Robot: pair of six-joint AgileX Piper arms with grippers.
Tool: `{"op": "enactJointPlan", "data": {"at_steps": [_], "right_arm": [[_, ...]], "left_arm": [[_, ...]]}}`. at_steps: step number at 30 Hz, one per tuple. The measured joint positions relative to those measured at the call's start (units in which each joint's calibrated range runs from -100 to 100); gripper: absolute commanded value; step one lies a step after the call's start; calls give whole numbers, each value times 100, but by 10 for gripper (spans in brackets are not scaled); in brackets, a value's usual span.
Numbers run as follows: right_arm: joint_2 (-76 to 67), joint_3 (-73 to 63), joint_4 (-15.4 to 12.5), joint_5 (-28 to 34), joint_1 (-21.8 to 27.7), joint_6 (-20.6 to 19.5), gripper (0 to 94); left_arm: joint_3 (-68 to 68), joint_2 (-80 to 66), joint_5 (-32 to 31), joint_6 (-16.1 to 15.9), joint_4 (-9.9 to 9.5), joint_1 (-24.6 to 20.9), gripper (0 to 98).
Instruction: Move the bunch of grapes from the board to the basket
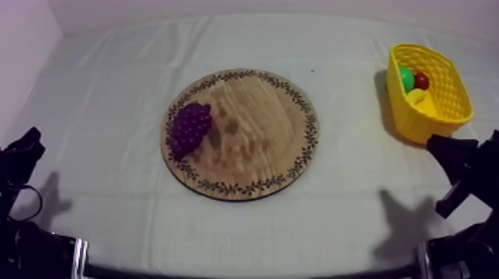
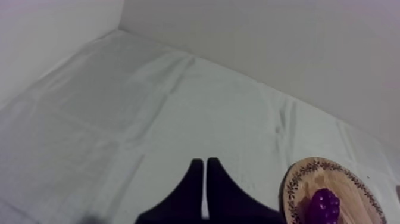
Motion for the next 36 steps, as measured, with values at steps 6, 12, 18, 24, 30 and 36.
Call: {"op": "enactJointPlan", "data": {"at_steps": [6, 12, 18, 24, 30, 36], "right_arm": [[910, -1056, -90, 556, -379, 258, 4], [2262, -2556, 56, 1374, -799, 20, 4], [3673, -4340, -3, 2372, -928, -272, 3], [4911, -5702, -369, 3020, -720, -81, 3], [6125, -6751, -398, 3357, -877, -266, 2], [7426, -8083, -158, 4161, -1293, -833, 2]], "left_arm": [[0, 0, 0, 0, 0, 0, 0], [0, 0, 0, 0, 0, 0, 0], [0, 0, 0, 0, 0, 0, 0], [0, 0, 0, 0, 0, 0, 0], [0, 0, 0, 0, 0, 0, 0], [0, 0, 0, 0, 0, 0, 0]]}}
